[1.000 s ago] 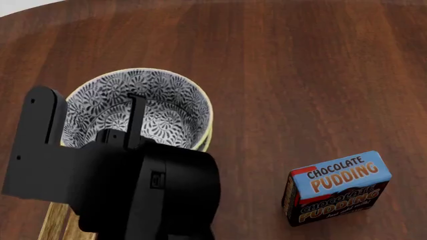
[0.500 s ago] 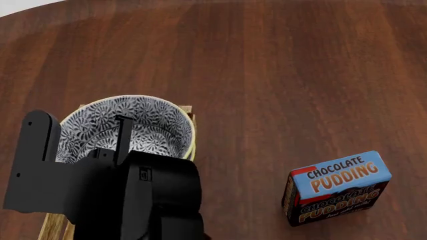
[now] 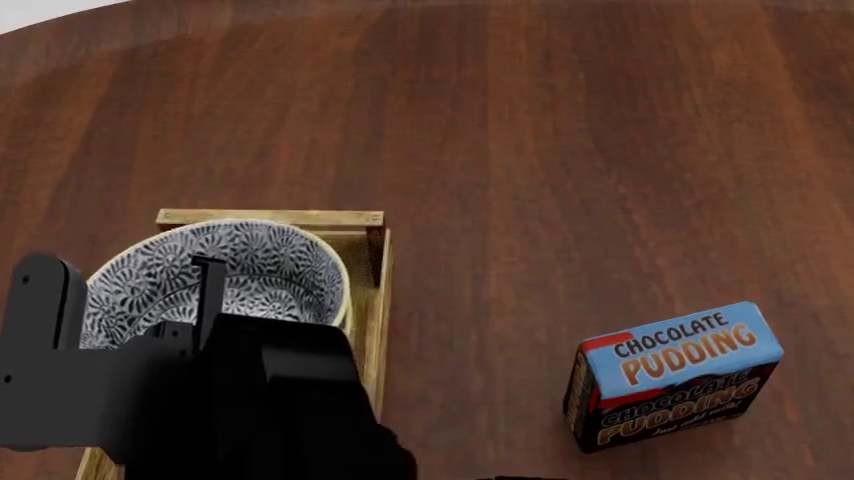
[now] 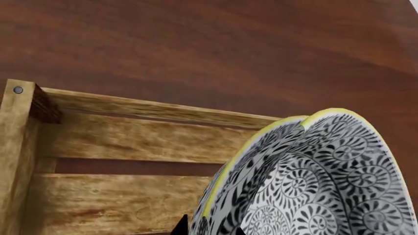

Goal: Stack the left bowl on the right bowl and place them in the tray.

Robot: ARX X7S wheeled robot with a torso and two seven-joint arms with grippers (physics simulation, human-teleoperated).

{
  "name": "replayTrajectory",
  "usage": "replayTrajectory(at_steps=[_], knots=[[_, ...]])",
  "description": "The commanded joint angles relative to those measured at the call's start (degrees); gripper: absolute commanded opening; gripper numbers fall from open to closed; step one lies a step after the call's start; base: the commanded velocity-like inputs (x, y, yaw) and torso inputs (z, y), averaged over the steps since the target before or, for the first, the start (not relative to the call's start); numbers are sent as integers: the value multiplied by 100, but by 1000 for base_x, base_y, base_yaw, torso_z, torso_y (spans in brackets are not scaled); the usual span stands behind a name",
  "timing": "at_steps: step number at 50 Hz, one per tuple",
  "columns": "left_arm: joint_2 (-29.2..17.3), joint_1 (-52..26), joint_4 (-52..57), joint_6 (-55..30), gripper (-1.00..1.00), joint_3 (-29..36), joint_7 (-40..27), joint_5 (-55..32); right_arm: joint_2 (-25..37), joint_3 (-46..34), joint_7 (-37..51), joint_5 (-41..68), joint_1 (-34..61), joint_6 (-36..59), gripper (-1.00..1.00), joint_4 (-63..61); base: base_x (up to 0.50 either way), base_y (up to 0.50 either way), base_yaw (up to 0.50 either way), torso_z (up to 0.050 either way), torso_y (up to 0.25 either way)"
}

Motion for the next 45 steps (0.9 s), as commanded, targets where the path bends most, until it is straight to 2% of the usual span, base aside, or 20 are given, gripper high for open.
replayTrajectory(at_steps=[1, 45], knots=[[-18, 61, 14, 38, 100, -56, -20, -51, 3, -135, 258, 496, 68, -243, -100, 148, 0, 0, 0, 0, 0], [-198, 96, 93, -7, 100, -26, -254, -275, 88, -394, 927, 1133, -409, -592, -100, 478, 0, 0, 0, 0, 1]])
